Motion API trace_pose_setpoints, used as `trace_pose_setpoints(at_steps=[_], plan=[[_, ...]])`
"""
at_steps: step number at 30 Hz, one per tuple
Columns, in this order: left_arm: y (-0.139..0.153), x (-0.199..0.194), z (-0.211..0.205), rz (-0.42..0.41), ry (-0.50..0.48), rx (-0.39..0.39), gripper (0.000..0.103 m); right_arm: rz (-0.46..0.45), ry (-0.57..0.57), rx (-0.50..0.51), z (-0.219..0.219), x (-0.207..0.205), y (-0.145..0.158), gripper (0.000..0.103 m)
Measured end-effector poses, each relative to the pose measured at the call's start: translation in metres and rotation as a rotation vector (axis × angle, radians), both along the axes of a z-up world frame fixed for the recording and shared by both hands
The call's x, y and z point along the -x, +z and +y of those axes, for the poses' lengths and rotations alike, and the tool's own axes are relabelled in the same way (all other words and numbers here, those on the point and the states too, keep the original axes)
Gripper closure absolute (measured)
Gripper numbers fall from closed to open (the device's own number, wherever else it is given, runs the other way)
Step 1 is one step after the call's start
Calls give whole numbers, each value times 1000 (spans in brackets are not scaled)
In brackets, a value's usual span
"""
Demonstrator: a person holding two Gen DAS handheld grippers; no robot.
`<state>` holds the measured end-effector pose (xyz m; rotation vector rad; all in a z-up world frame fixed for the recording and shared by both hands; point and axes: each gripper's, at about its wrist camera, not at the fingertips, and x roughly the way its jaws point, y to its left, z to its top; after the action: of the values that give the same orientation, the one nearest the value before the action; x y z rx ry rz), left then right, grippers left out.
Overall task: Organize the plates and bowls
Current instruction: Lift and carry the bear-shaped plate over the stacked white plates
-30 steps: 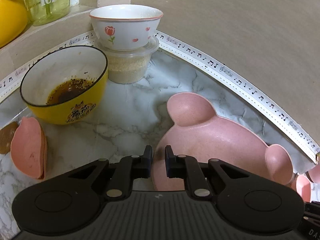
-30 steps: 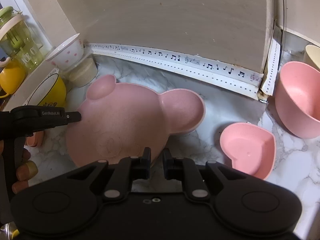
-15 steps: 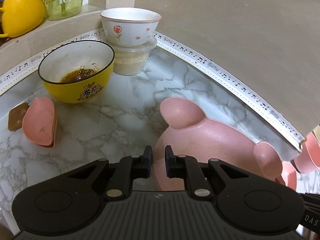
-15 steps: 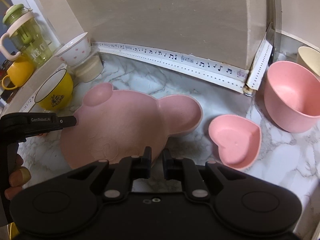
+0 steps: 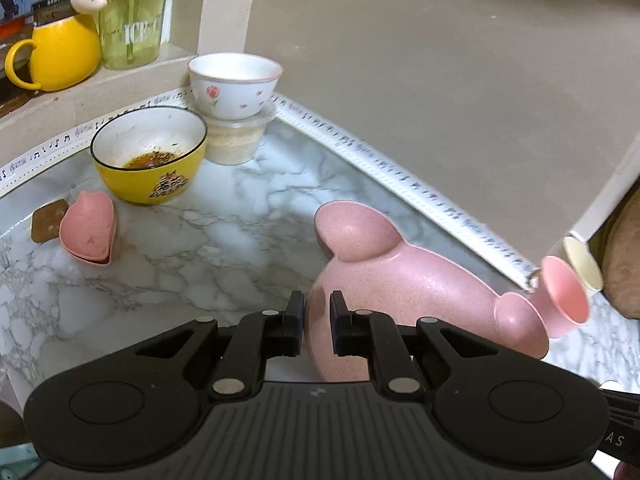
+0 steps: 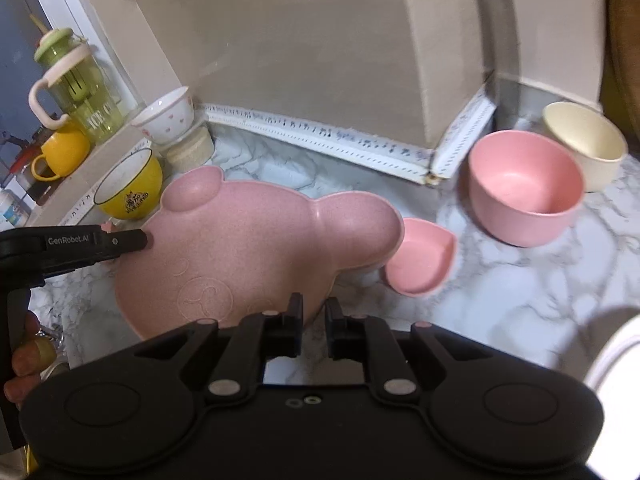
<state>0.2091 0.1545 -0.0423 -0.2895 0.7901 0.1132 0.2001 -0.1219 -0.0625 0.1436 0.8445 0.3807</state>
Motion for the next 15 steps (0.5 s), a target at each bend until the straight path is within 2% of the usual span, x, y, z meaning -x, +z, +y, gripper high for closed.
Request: trace_pose_setpoints(at_steps=[15], plan=[[39, 37, -88, -69, -138, 31, 90, -37, -114, -13, -86, 69, 21, 91]])
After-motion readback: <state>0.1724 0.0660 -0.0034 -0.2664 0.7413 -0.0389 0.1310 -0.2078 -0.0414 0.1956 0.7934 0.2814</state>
